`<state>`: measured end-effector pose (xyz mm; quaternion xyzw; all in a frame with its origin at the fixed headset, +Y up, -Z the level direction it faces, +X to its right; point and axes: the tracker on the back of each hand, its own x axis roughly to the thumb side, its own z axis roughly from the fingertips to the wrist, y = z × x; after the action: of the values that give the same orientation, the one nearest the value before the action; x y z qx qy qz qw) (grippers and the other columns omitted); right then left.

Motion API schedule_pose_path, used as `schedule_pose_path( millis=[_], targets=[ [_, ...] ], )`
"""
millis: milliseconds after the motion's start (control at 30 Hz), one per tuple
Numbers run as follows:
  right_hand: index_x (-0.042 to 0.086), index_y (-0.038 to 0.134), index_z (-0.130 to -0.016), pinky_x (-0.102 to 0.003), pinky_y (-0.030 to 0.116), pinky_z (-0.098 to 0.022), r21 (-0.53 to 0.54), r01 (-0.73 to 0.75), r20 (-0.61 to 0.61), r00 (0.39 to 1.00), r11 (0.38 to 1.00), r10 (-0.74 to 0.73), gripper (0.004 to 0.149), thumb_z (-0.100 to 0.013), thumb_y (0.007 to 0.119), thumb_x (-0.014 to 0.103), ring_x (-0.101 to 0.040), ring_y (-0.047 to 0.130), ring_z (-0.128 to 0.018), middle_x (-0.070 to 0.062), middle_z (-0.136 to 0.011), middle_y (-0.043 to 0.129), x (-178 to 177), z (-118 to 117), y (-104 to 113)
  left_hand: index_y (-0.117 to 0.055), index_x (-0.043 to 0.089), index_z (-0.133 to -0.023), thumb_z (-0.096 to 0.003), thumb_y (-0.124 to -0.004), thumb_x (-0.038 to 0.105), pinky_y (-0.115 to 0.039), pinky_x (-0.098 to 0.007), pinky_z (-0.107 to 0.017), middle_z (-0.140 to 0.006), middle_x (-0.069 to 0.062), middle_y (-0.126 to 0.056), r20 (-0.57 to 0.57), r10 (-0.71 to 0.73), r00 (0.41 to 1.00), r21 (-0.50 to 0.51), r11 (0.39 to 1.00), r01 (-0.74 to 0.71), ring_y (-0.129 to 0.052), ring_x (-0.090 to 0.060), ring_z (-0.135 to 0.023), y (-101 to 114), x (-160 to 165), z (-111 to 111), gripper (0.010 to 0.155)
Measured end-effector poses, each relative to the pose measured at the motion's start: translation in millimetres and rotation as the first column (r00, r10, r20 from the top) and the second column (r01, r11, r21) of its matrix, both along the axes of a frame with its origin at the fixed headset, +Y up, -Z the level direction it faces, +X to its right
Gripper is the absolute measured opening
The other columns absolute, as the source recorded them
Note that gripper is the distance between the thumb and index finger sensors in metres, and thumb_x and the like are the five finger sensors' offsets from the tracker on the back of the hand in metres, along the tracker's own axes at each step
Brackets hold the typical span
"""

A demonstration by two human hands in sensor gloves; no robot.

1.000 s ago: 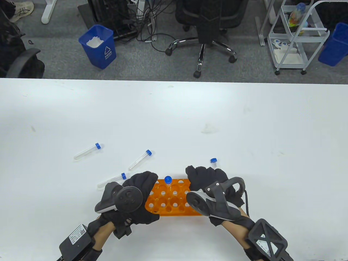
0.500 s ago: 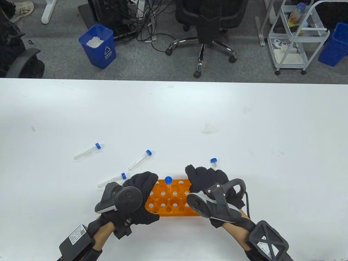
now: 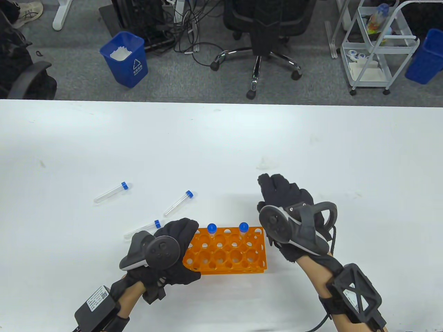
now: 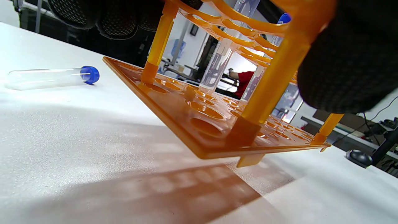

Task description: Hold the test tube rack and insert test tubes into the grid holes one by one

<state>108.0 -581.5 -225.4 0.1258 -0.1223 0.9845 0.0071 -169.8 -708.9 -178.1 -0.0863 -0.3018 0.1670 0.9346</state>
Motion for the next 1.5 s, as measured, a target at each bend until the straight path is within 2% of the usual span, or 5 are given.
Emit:
schedule_pose_path(
  millis=[400,667,900,1200,1500],
  targets=[
    [0.016,0.073,-0.094,-0.055,0.087,-0.044,-0.355,-0.001,0.137,0.989,0.935,0.053,0.059,-0.039,0.086,0.035,-0.041,0.099,-0.062,-0.021,-0.089,0.085,18,-70,-103,-0.036,0.011,-0.105,-0.0198,-0.099,0.069,-0.060,-0.063,-0.071,-0.106,-0.019,-0.046,-0.004,-0.010,1.000,0.003,1.000,0.010,-0.061,-0.054,-0.095,0,-1,1,0.121],
    [0.016,0.073,-0.094,-0.054,0.087,-0.042,-0.439,-0.008,0.196,0.975,0.898,0.105,0.061,-0.039,0.086,0.038,-0.041,0.100,-0.059,-0.022,-0.087,0.087,23,-87,-149,-0.036,0.011,-0.105,-0.0197,-0.099,0.069,-0.060,-0.063,-0.071,-0.106,-0.019,-0.046,-0.009,-0.016,1.000,0.006,1.000,0.016,-0.061,-0.054,-0.095,0,-2,1,0.121],
    [0.015,0.075,-0.092,-0.052,0.089,-0.038,-0.447,-0.023,0.212,0.968,0.894,0.131,0.060,-0.038,0.088,0.037,-0.038,0.102,-0.052,-0.020,-0.082,0.091,15,-89,-168,-0.036,0.010,-0.105,-0.0196,-0.099,0.069,-0.060,-0.063,-0.071,-0.106,-0.019,-0.046,-0.013,-0.022,1.000,0.011,1.000,0.022,-0.061,-0.054,-0.095,0,-2,1,0.121],
    [0.011,0.075,-0.091,-0.051,0.090,-0.035,-0.418,-0.061,0.221,0.961,0.907,0.166,0.061,-0.036,0.091,0.034,-0.037,0.103,-0.048,-0.021,-0.078,0.092,9,-89,-170,-0.036,0.010,-0.105,-0.0197,-0.099,0.069,-0.060,-0.063,-0.071,-0.106,-0.019,-0.046,-0.012,-0.022,1.000,0.017,1.000,0.022,-0.060,-0.054,-0.095,0,-2,1,0.121],
    [0.012,0.075,-0.092,-0.052,0.089,-0.037,-0.462,0.041,0.249,0.965,0.886,0.085,0.059,-0.037,0.089,0.031,-0.038,0.102,-0.051,-0.021,-0.080,0.091,18,-88,-165,-0.036,0.011,-0.105,-0.0198,-0.099,0.069,-0.060,-0.063,-0.071,-0.106,-0.019,-0.046,-0.010,-0.019,1.000,0.019,1.000,0.019,-0.061,-0.054,-0.095,0,-2,2,0.121]
  ],
)
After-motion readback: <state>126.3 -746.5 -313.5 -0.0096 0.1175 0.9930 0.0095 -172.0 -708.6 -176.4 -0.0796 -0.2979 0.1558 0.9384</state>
